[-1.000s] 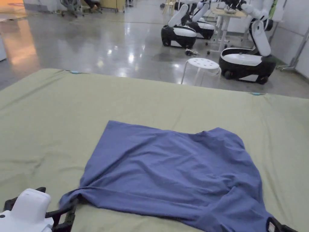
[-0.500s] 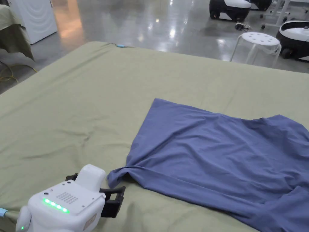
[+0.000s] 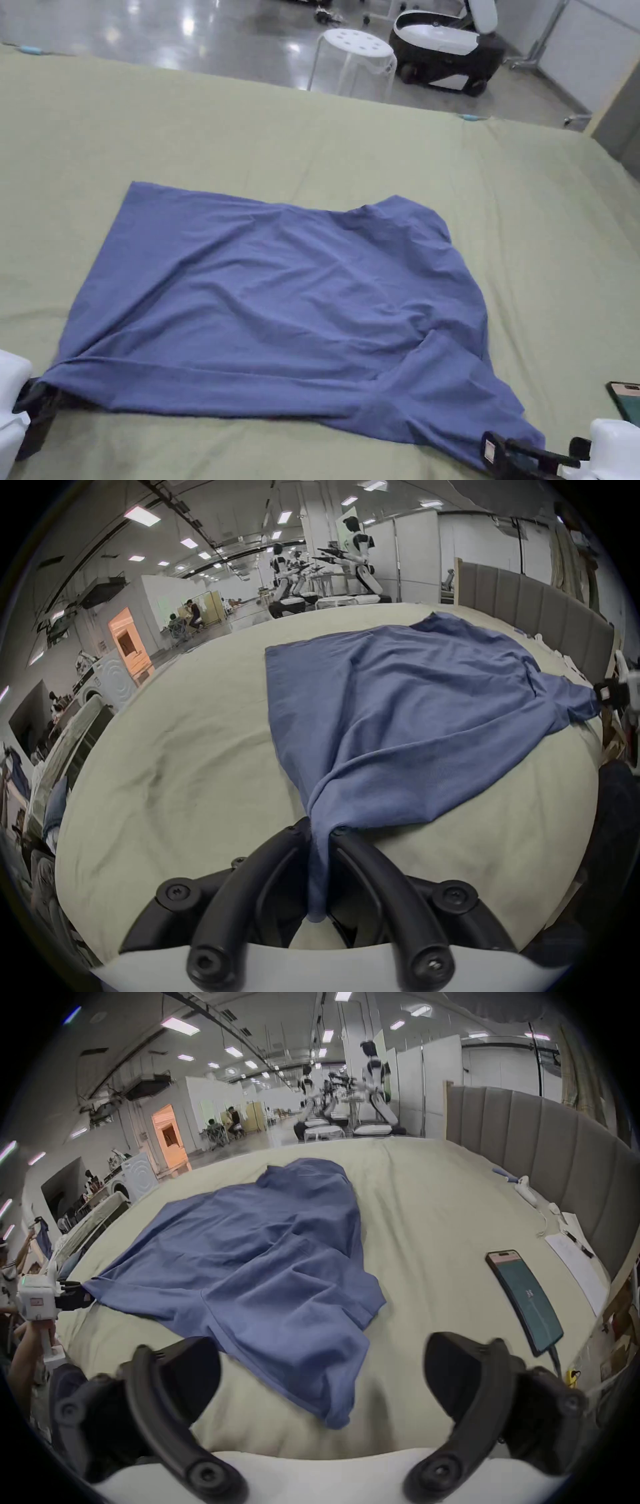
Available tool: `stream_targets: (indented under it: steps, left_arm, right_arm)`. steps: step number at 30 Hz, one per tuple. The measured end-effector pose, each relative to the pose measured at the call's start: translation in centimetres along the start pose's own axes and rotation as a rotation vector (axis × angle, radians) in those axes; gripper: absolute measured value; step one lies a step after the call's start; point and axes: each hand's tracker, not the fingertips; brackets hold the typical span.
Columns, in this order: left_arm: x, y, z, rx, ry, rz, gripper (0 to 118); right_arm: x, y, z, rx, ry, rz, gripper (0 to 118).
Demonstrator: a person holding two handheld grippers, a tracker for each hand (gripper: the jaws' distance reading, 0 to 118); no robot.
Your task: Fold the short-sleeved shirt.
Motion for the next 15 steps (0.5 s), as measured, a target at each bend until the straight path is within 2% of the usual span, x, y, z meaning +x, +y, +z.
stream_targets:
  steps: [1, 2, 3, 5, 6, 7, 8, 9, 15]
  left_arm:
    - [0.3, 0.0, 0.0, -0.006, 0.009, 0.003, 7]
    - [0.6, -0.1, -0.1, -0.010, 0.022, 0.004, 7]
    - [0.2, 0.5, 0.6, -0.014, 0.029, 0.006, 7]
    - [-0.3, 1.4, 1.5, -0.025, 0.036, 0.010, 7]
    - [-0.2, 1.5, 1.8, -0.020, 0.032, 0.016, 6]
    - [0.0, 1.8, 2.3, -0.005, 0.031, 0.026, 6]
    - [-1.3, 0.4, 0.8, -0.001, 0.018, 0.053, 6]
    - [-1.5, 0.6, 1.0, 0.006, 0.028, 0.046, 6]
    - [-1.9, 4.7, 3.3, 0.049, 0.090, -0.025, 6]
  right_arm:
    - [0.4, 0.7, -0.8, 0.051, -0.002, 0.012, 116]
    - [0.4, 1.2, -1.5, 0.020, -0.017, 0.014, 112]
    - [0.4, 1.5, -2.2, -0.018, -0.036, 0.010, 79]
    - [1.2, -0.5, -3.7, -0.014, -0.027, -0.011, 40]
    - [1.5, -0.7, -3.9, 0.003, -0.037, -0.026, 1]
    - [1.9, -0.8, -3.4, 0.049, -0.020, -0.074, 2]
    - [1.9, -0.1, -2.4, 0.055, 0.033, -0.073, 1]
    - [1.5, 0.9, -1.1, 0.057, 0.037, -0.072, 1]
    - [1.1, 6.2, 2.4, 0.136, 0.038, -0.012, 2]
